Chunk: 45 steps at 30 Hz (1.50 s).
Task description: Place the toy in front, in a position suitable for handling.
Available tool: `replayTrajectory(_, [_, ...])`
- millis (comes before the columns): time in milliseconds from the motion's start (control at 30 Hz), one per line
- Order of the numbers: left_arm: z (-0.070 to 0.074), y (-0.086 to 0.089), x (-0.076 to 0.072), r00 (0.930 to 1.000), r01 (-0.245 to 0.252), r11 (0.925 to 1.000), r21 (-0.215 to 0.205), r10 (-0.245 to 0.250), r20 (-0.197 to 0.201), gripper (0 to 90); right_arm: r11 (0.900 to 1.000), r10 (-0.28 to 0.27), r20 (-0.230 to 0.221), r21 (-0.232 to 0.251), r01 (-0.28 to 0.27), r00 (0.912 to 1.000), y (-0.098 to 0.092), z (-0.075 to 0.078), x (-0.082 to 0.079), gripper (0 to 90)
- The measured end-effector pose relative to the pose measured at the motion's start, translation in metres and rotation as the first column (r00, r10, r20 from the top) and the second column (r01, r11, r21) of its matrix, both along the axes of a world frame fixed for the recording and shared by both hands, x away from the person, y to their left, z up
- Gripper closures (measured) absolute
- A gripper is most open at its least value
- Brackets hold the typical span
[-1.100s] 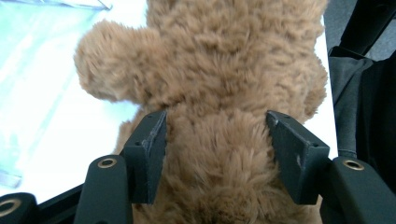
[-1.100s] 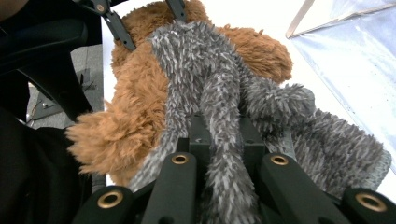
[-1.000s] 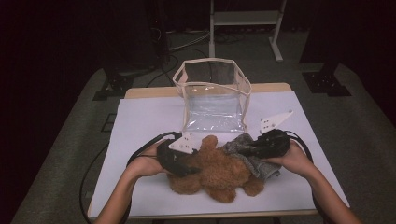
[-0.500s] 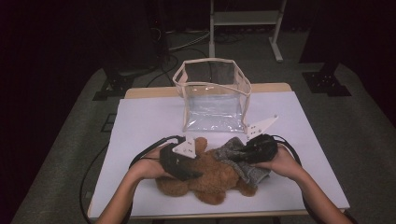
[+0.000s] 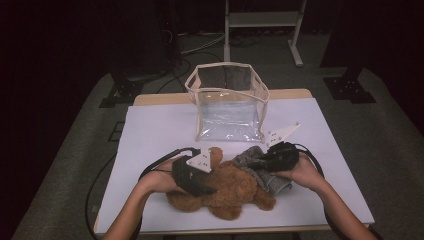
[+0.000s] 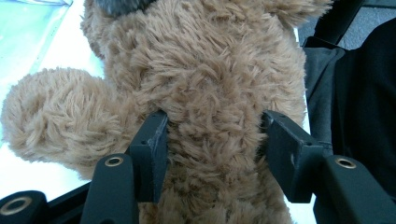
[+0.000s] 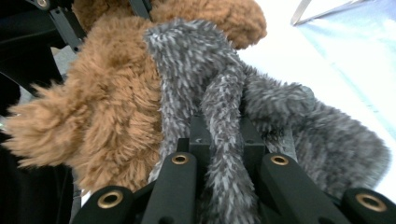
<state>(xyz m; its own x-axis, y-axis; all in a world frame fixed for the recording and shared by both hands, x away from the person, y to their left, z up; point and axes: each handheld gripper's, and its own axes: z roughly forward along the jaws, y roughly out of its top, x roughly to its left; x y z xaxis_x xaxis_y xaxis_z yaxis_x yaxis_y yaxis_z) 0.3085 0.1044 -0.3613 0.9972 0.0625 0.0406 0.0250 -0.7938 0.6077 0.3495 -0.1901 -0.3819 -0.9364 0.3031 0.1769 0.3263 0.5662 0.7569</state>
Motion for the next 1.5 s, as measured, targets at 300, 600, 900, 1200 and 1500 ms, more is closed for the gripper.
replayTrajectory(300, [-0.001,0.002,-0.001,1.0,0.001,0.9999,-0.014,-0.001,0.004,43.4,0.998,-0.064,-0.025,-0.013,0.064,0.9976,-0.025,-0.012,0.003,80.1])
replayTrajectory(600, [-0.001,0.0,-0.003,0.9999,0.005,0.9999,-0.011,-0.005,0.011,42.8,1.0,-0.016,0.03,0.017,0.016,0.9994,0.0,0.015,0.008,80.1])
replayTrajectory(900, [-0.004,0.0,-0.004,0.9999,0.001,0.9994,-0.034,-0.001,0.011,43.1,1.0,-0.004,-0.014,-0.022,0.004,0.9999,-0.001,-0.003,0.008,80.1])
replayTrajectory(1200, [-0.005,-0.006,-0.005,0.9997,0.013,0.9998,-0.013,-0.013,0.023,43.4,0.993,0.112,0.03,0.029,-0.113,0.9933,0.031,0.034,-0.003,80.0])
replayTrajectory(1500, [0.01,0.017,-0.005,0.9953,-0.057,0.9984,0.003,0.056,0.079,38.0,0.993,0.117,-0.027,0.029,-0.116,0.9928,0.031,0.012,-0.009,80.2])
